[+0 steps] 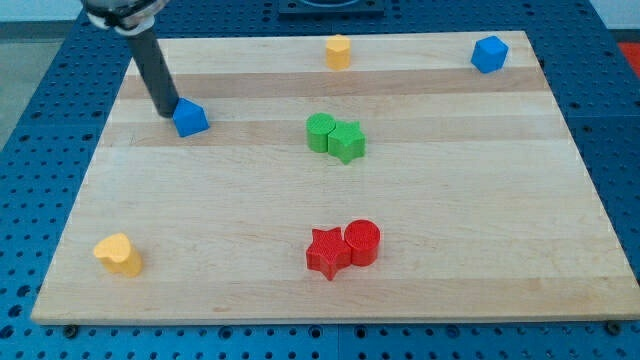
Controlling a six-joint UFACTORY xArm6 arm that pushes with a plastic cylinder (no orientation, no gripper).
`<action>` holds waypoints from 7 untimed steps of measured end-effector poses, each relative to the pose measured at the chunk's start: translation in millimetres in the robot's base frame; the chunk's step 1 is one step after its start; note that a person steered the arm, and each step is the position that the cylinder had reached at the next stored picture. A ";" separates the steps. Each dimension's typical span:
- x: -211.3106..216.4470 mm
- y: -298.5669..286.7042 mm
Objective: Slide the yellow hexagon to the center left
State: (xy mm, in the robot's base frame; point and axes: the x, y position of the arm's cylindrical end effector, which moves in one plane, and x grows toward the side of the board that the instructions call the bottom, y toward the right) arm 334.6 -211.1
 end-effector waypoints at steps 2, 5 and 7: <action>-13.2 82.0; -69.1 243.3; -111.2 225.1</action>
State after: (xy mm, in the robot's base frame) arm 223.3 14.0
